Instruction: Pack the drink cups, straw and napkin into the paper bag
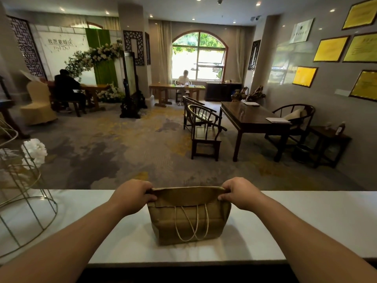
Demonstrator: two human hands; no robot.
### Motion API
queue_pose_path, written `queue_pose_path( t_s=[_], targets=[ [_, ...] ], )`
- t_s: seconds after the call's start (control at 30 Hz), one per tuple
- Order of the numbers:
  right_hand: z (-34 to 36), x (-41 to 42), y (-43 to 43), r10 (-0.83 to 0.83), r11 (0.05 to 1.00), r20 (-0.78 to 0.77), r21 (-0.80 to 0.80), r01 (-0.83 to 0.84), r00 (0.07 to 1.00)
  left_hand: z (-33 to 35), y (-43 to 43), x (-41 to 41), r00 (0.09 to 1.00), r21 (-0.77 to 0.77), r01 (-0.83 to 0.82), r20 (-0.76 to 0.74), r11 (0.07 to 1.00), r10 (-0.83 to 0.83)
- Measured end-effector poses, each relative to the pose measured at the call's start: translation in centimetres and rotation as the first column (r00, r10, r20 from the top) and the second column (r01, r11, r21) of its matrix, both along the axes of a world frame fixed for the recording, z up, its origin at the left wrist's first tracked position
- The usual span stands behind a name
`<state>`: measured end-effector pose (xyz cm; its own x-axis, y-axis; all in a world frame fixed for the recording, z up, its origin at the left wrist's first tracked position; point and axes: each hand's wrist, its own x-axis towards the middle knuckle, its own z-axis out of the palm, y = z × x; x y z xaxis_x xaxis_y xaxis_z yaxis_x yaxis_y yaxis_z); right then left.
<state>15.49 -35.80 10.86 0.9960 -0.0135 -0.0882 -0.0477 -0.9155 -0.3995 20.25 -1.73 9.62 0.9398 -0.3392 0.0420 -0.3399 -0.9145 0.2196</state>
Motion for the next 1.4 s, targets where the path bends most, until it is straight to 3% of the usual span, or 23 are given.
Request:
queue_pose_path(
  t_s=[0.47,1.07,1.4],
  targets=[
    [-1.4,0.9,0.1,-0.058,0.996,0.003,0.071,0.057,0.998,-0.4,-0.7,2.3,1.000,-0.001,-0.013,0.028,1.000,0.013],
    [-0.3,0.9,1.6,0.015,1.000,-0.021,-0.004,-0.015,1.000,0.0,-0.6,1.0,0.985,-0.249,-0.096,-0.163,0.964,0.056],
    [1.0,0.3,3.5,0.054,0.991,0.118,-0.132,-0.038,0.991,1.4,-2.3,-1.1,0.999,-0.131,-0.038,0.017,0.991,0.040]
  ],
)
